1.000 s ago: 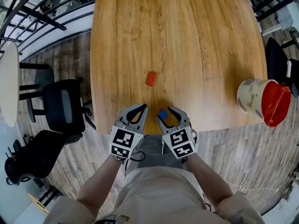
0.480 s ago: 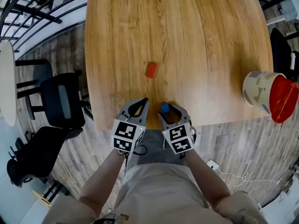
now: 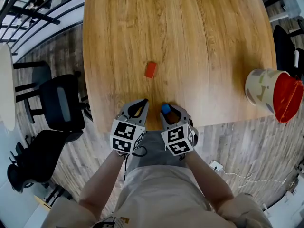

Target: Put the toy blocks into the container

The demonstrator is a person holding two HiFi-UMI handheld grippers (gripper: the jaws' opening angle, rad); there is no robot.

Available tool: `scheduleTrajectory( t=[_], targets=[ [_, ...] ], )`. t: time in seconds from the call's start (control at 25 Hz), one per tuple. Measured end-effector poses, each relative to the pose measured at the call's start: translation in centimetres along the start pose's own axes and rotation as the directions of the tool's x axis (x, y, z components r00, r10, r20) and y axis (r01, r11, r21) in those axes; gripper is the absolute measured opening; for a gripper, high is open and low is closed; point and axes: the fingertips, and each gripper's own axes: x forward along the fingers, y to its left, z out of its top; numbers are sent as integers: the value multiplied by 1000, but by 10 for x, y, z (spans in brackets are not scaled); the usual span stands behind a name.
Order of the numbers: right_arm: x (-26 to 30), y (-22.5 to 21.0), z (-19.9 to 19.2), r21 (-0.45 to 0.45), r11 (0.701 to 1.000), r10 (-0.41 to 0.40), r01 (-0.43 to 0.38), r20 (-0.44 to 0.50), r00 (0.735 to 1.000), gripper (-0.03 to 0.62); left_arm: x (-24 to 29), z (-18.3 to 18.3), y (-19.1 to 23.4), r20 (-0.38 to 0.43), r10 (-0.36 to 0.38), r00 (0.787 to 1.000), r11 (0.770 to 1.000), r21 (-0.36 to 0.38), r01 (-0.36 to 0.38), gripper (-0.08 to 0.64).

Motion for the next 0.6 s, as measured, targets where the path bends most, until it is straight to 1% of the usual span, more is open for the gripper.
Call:
scheduleTrajectory(
  t=[0.12, 0.2, 0.32, 0.44, 0.6],
  targets=[
    [-3, 1, 5, -57, 998, -5, 6, 10, 1000, 155, -1, 9, -3, 13, -5, 1000, 1000, 0, 5, 12],
    [-7, -1, 9, -63, 998, -6, 7, 24, 1000, 155, 0, 16, -4, 22, -4, 1000, 1000, 8, 4, 12],
    [-15, -6, 16, -50, 999, -12, 14, 45, 999, 155, -3, 28, -5, 35, -2, 999, 1000, 25, 2, 12],
    [-28, -12, 29, -45, 999, -14, 18, 85, 996, 155, -9, 46, -8, 70, 4, 998, 999, 40, -7, 12],
    [-56, -17, 60, 23, 999, 25, -30, 182, 983, 155, -20, 79, -17, 122, -14, 992, 997, 80, 4, 12]
  ],
)
